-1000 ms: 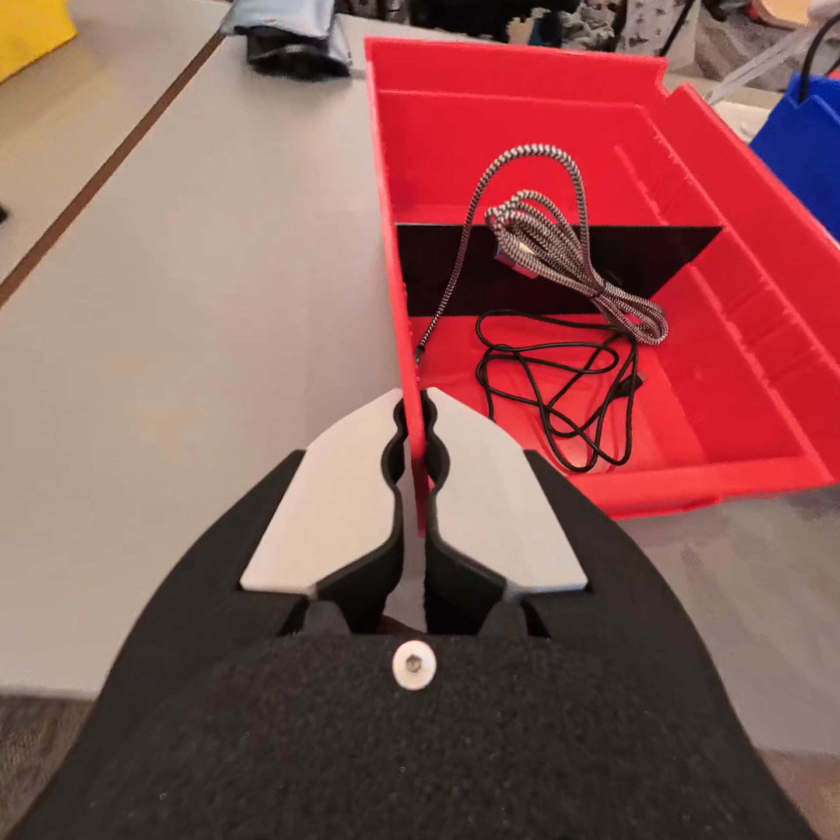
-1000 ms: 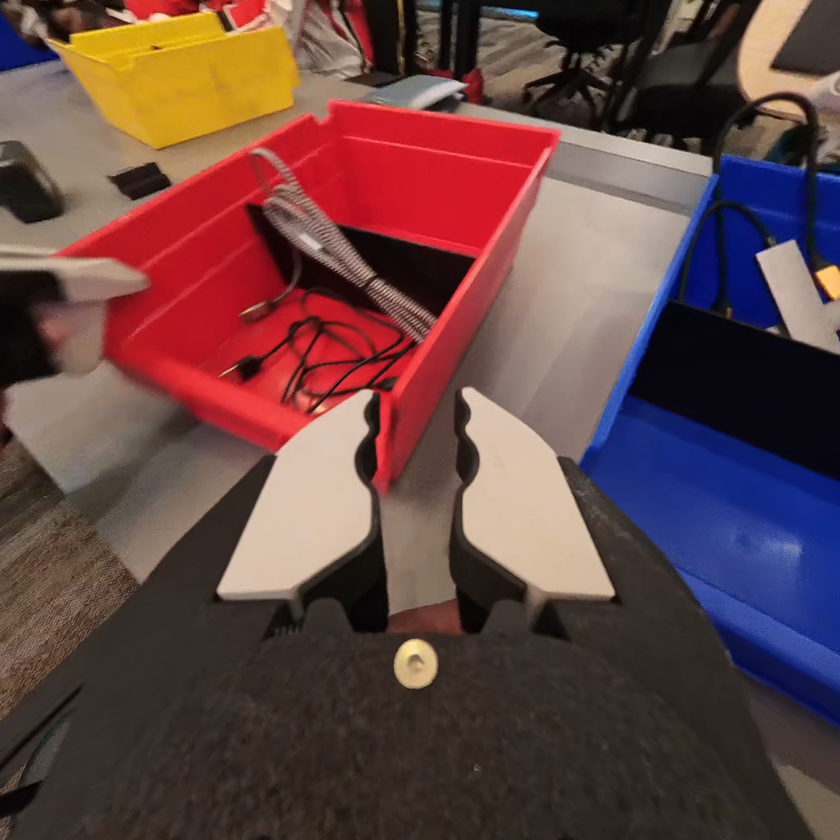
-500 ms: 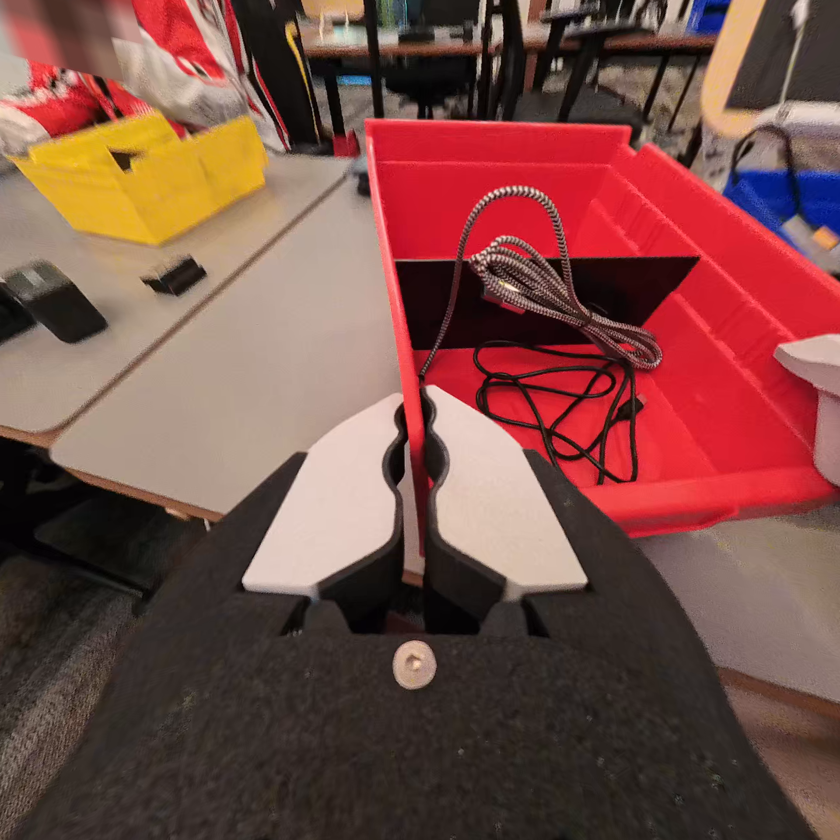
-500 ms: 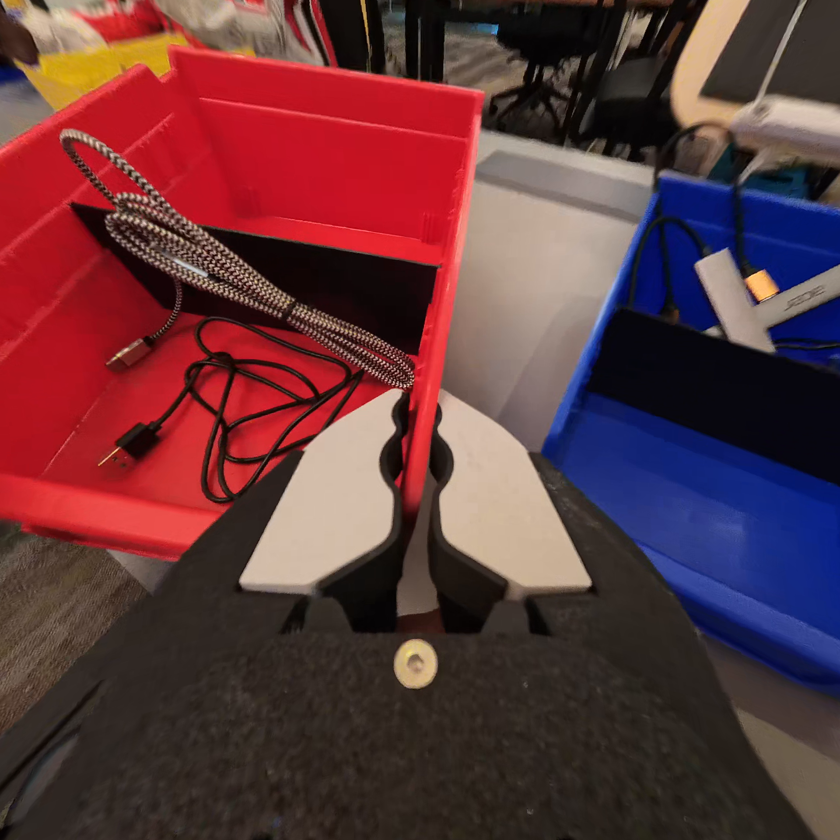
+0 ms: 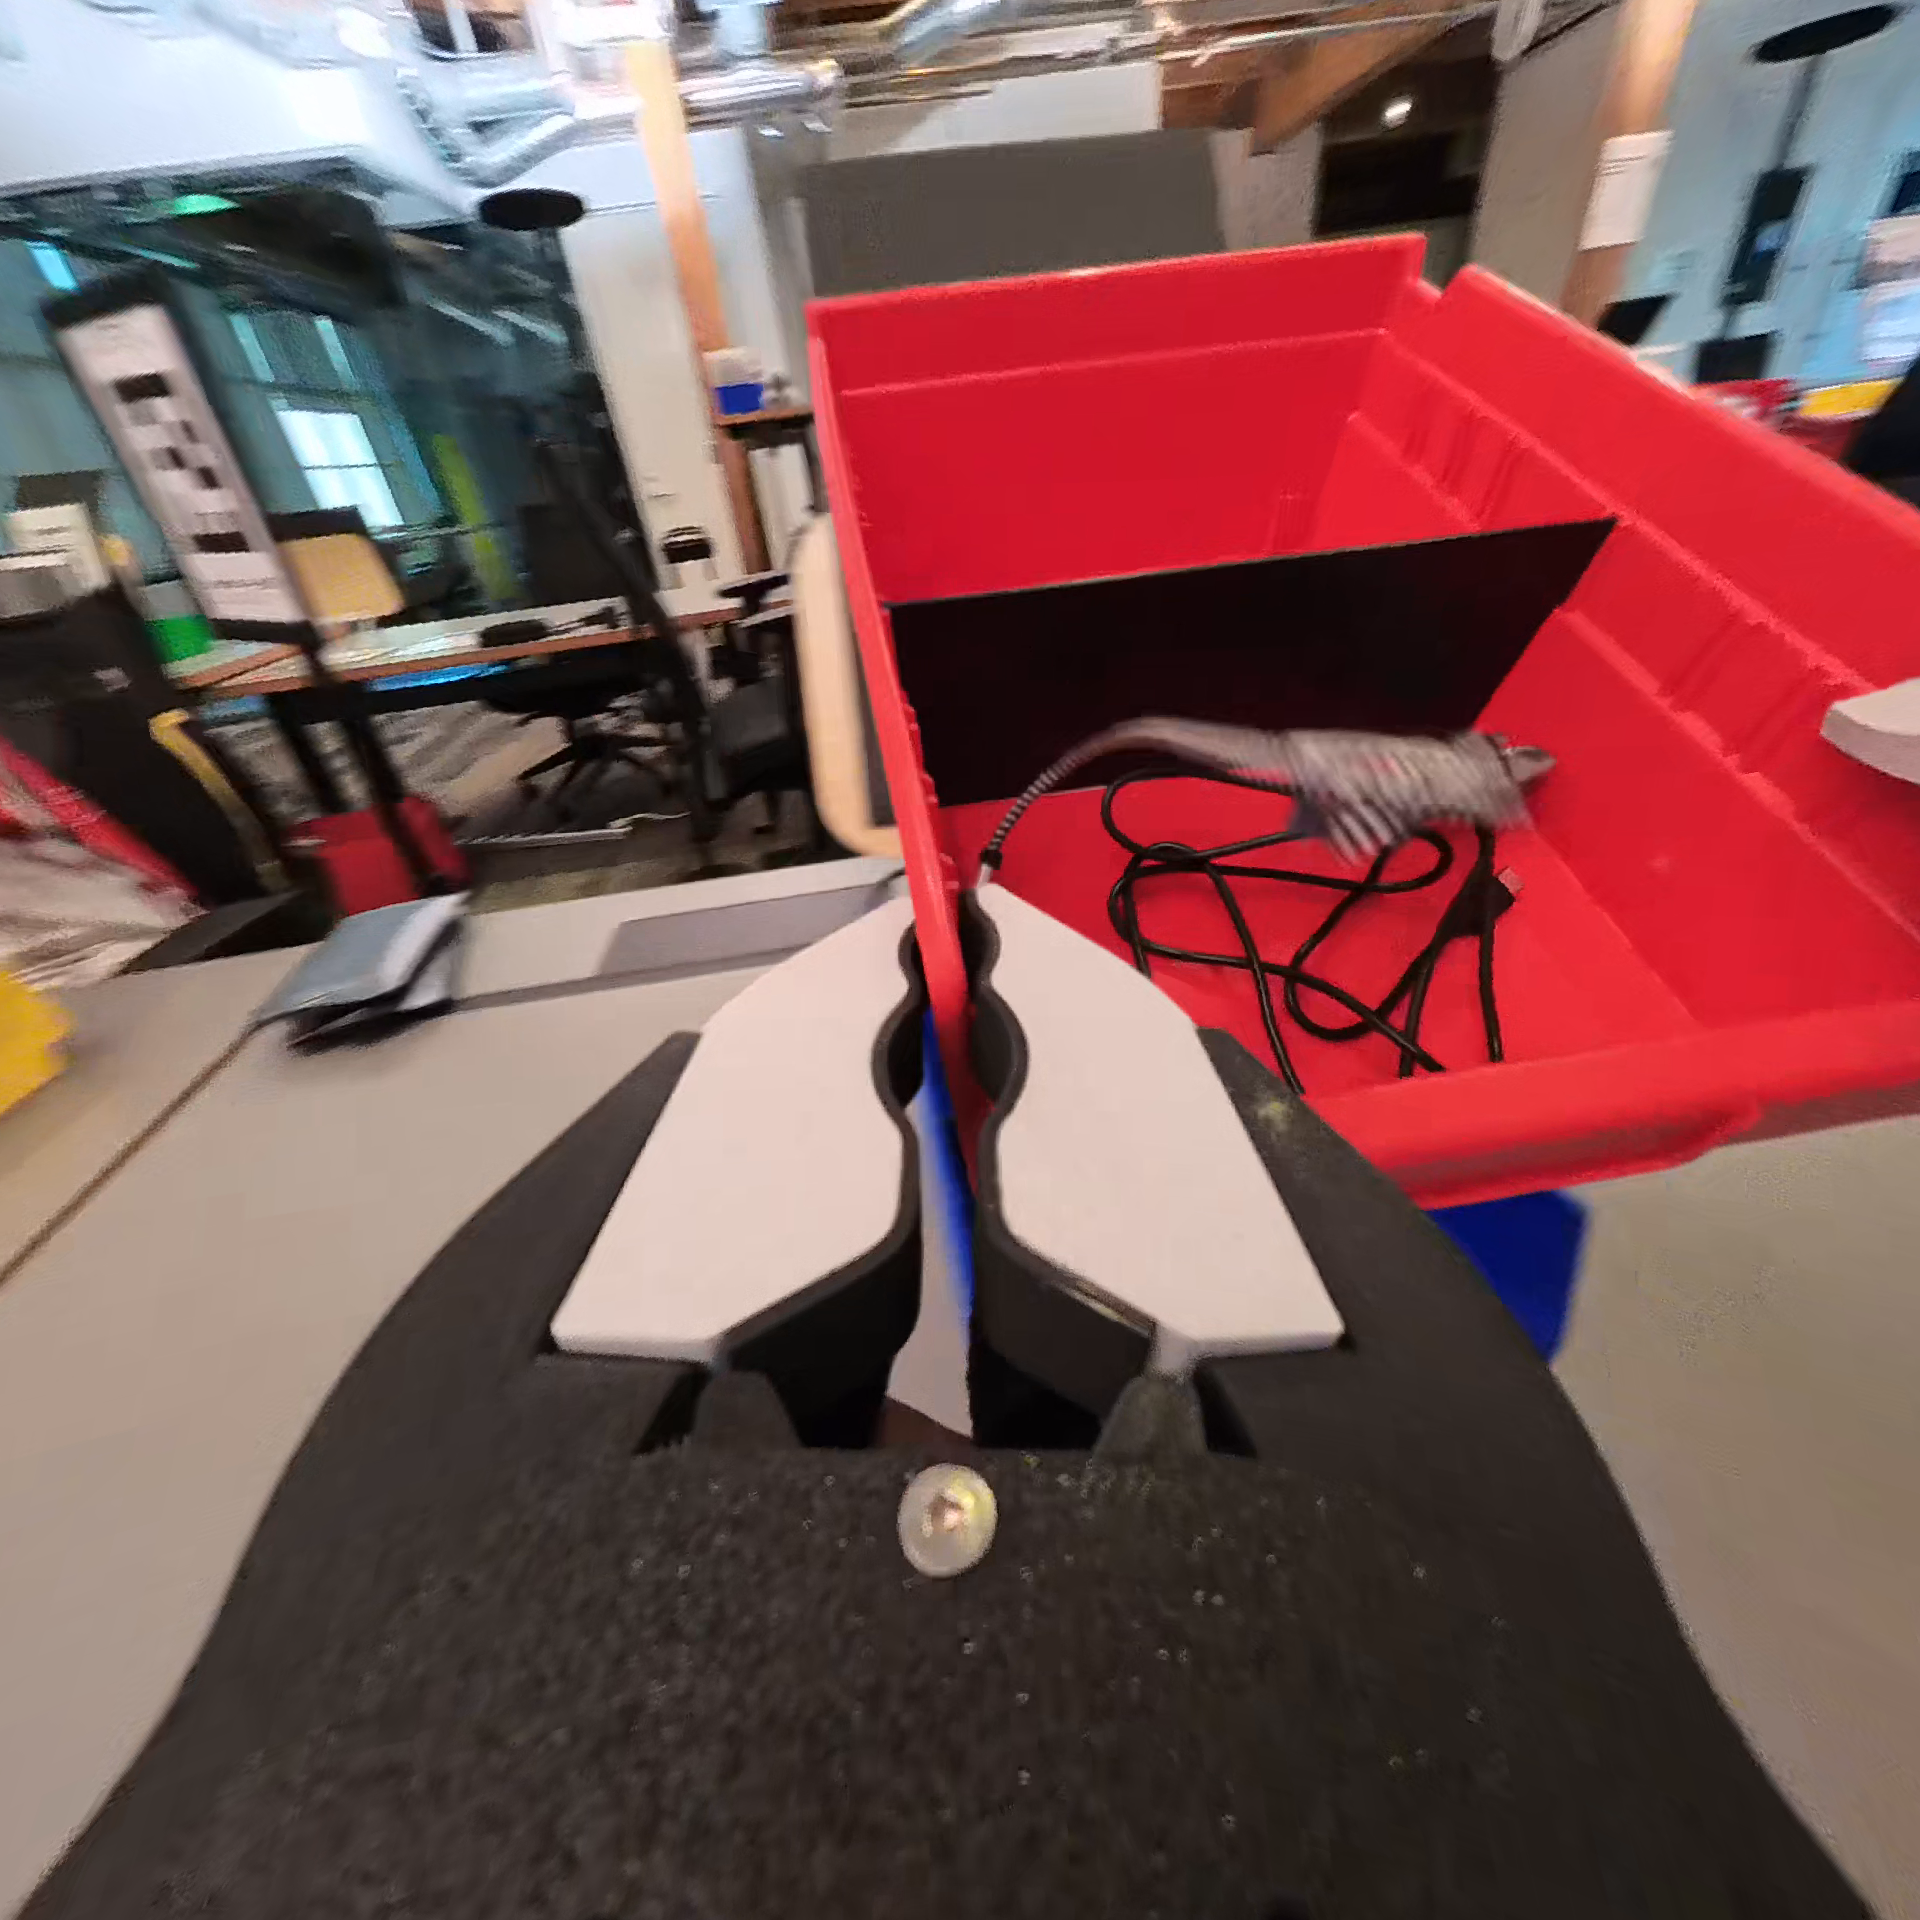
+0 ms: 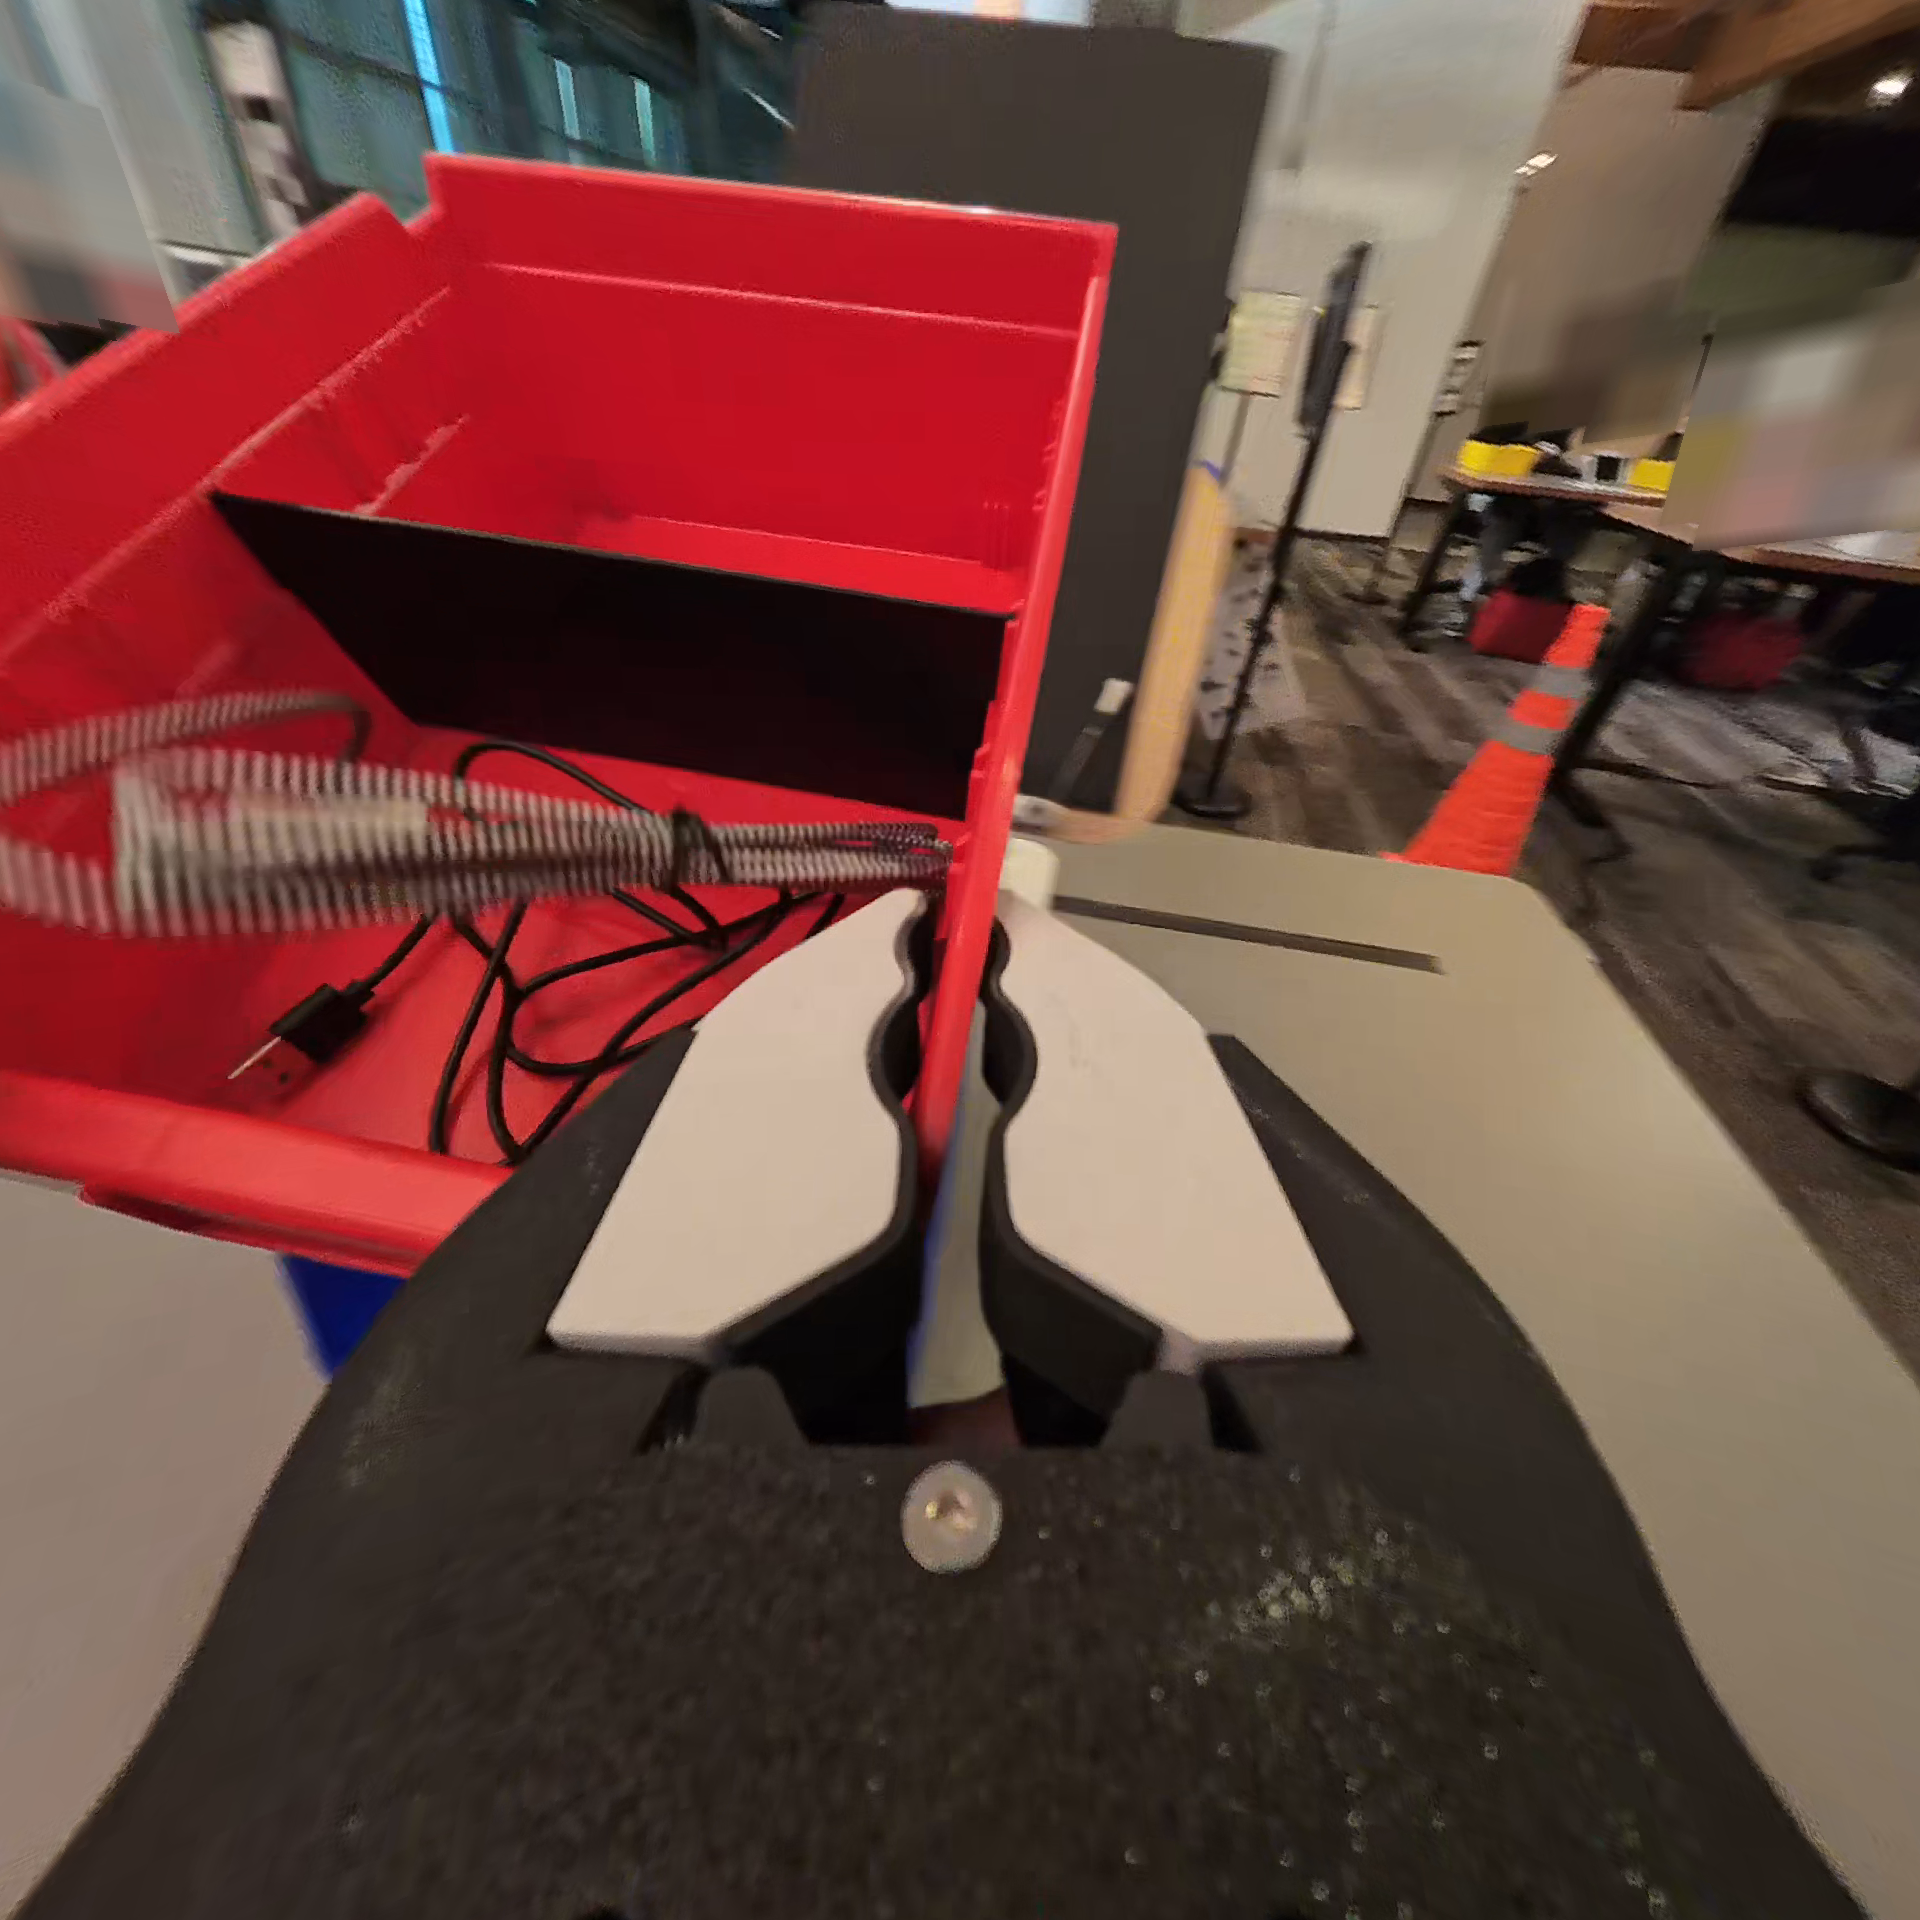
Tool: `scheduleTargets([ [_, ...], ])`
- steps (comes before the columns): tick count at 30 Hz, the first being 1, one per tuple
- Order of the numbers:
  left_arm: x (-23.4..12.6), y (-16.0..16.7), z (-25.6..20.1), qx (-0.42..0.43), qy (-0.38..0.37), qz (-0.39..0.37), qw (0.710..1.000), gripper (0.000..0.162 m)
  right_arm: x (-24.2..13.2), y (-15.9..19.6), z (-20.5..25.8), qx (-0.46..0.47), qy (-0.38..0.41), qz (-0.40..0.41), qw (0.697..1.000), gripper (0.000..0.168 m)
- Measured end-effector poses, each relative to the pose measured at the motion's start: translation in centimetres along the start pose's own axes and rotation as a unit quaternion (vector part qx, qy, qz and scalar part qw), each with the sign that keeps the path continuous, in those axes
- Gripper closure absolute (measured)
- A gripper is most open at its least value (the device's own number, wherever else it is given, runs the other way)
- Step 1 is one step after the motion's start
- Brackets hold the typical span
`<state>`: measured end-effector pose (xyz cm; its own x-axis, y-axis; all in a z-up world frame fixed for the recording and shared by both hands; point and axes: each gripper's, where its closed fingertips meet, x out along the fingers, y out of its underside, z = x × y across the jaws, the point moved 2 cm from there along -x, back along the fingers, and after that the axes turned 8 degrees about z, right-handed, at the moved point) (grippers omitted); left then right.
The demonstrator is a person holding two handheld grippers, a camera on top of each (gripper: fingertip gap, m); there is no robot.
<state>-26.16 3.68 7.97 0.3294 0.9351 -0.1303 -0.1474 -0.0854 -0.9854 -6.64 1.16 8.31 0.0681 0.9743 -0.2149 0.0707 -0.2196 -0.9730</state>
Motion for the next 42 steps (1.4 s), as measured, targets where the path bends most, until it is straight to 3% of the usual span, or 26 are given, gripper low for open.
scheduleTargets([
  [5,5.2,0.9,-12.9,0.016,0.097,0.027,0.995,0.158,-1.0,3.8,-13.0,-0.031,0.061,0.061,0.996,0.162],
  [10,8.9,6.0,-24.4,0.044,0.169,0.097,0.98,0.154,-0.7,9.6,-23.7,0.036,0.111,0.112,0.987,0.165],
  [16,12.4,12.3,-29.8,0.058,0.176,0.176,0.967,0.154,2.7,17.4,-28.6,0.063,0.103,0.186,0.975,0.165],
  [23,14.2,14.0,-30.1,0.08,0.164,0.184,0.966,0.152,5.7,20.4,-29.1,0.072,0.086,0.187,0.976,0.165],
  [31,12.7,13.5,-31.9,0.047,0.309,0.196,0.929,0.138,6.7,21.1,-31.5,0.109,0.056,0.184,0.975,0.165],
  [33,10.6,12.6,-31.0,0.022,0.347,0.187,0.919,0.133,5.9,20.1,-31.9,0.077,0.072,0.181,0.978,0.154],
  [35,8.1,11.8,-28.9,-0.002,0.381,0.178,0.908,0.127,4.3,18.6,-32.6,0.044,0.109,0.171,0.978,0.142],
  [38,5.1,10.8,-23.0,-0.027,0.378,0.172,0.909,0.121,1.6,15.6,-32.4,0.005,0.153,0.15,0.977,0.139],
  [42,3.7,10.6,-11.6,-0.025,0.248,0.187,0.95,0.116,0.6,12.0,-25.6,-0.004,0.085,0.105,0.991,0.139],
])
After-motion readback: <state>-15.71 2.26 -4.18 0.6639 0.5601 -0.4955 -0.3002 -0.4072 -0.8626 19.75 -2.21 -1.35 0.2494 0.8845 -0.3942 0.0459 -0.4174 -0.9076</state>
